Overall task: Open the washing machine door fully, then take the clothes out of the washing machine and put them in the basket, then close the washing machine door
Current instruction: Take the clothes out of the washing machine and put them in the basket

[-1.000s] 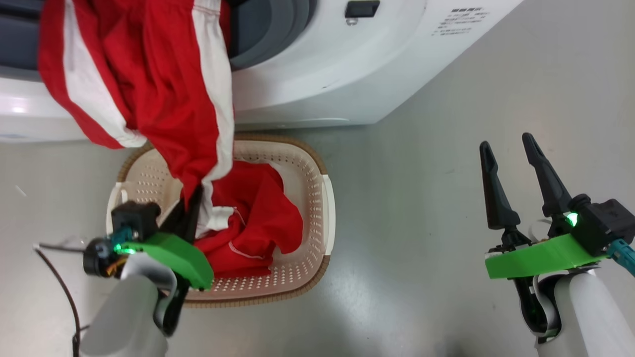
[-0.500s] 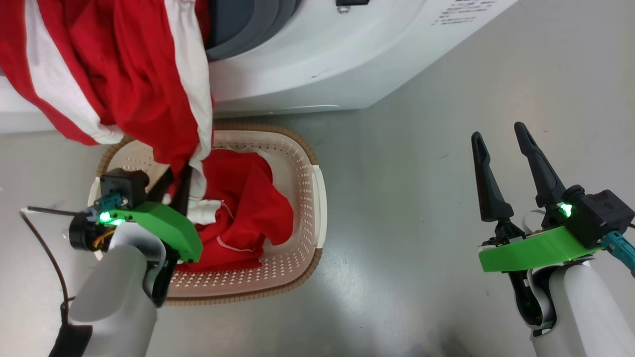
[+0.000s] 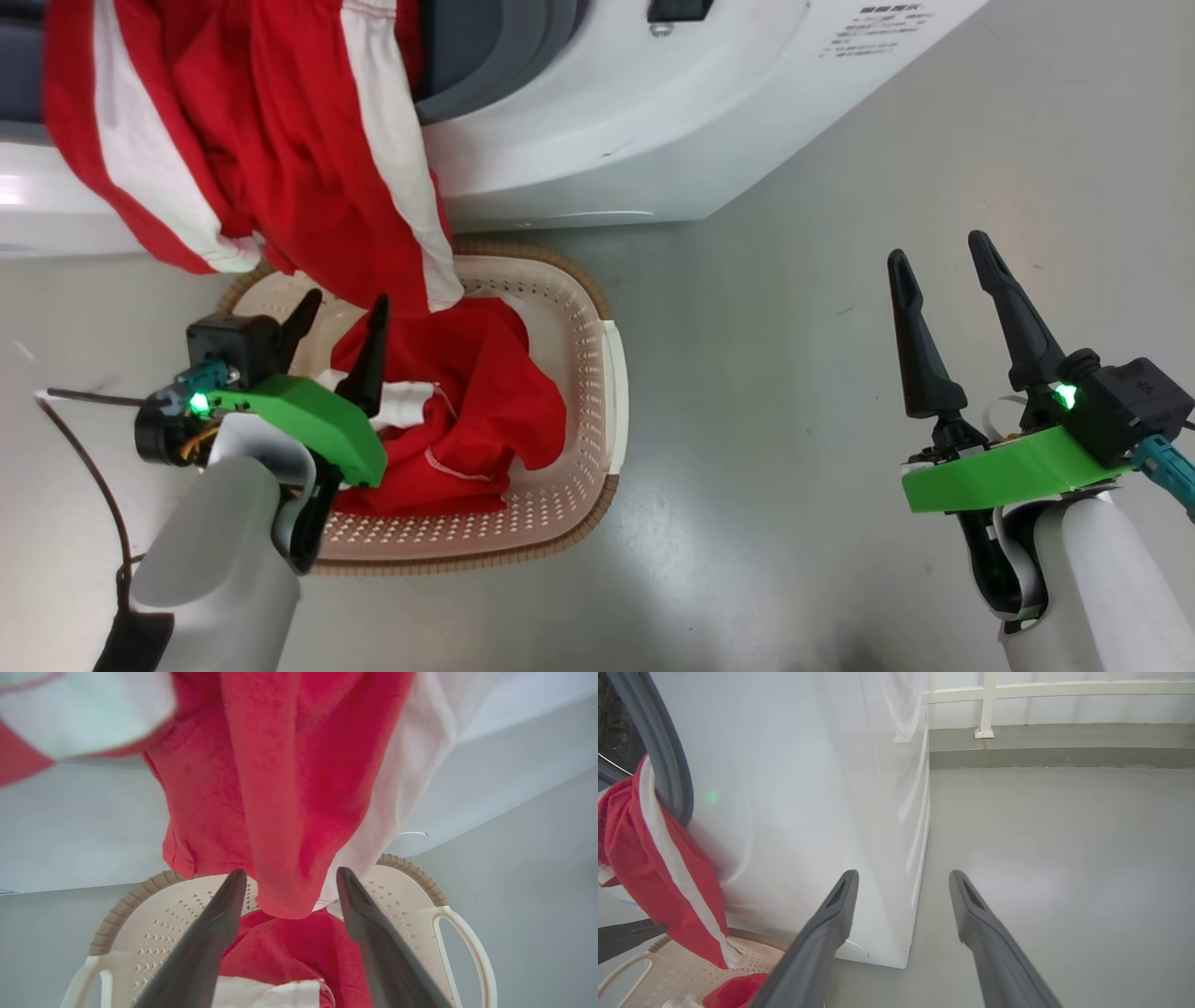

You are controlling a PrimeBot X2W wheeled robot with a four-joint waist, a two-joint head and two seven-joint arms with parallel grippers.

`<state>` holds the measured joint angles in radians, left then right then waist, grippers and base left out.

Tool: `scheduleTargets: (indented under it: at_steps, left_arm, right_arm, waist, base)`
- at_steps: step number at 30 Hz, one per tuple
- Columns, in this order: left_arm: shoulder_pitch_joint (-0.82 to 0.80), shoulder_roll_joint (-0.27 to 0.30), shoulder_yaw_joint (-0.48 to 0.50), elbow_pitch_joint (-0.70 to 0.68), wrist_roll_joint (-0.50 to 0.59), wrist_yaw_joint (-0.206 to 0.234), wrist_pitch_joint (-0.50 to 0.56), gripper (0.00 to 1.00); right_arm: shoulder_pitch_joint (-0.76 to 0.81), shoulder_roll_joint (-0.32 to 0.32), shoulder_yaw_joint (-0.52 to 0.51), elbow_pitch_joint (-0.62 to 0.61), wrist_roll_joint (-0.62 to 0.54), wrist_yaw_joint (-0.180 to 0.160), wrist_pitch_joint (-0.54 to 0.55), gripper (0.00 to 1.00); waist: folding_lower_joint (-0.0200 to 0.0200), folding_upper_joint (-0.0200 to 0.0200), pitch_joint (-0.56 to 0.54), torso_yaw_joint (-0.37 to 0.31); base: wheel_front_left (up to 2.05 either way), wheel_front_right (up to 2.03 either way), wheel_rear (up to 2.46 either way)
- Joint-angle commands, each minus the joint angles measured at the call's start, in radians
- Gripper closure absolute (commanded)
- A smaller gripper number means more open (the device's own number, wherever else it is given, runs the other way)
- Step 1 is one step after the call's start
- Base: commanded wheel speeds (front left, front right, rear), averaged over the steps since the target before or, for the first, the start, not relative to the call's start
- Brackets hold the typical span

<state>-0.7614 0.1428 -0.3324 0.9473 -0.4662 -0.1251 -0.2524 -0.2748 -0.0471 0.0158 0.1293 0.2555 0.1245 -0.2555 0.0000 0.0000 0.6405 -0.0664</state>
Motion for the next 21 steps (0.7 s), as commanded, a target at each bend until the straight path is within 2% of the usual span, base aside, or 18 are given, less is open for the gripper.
scheduleTargets:
  at_steps: [1,11,21]
  left_arm:
    - [0.030,0.029,0.032,-0.031,-0.008,-0.006,-0.009,0.00]
    - [0.096,0.028,0.111,-0.169,0.016,-0.006,-0.009,0.00]
    - [0.207,0.023,0.231,-0.388,0.089,-0.006,-0.009,0.00]
  right_arm:
    - [0.013,-0.003,0.022,-0.018,-0.002,0.006,-0.006,0.00]
    - [0.020,-0.003,0.009,-0.018,-0.008,0.006,-0.006,0.00]
    - [0.032,-0.003,-0.006,-0.025,-0.014,0.006,-0.006,0.00]
  waist:
    - [0.0000,0.0000,-0.006,0.007]
    - [0.0000,0.0000,-0.024,0.027]
    - [0.0000,0.0000,-0.037,0.051]
  base:
    - [0.00,0.00,0.00]
    - [0.00,0.00,0.00]
    - [0.00,0.00,0.00]
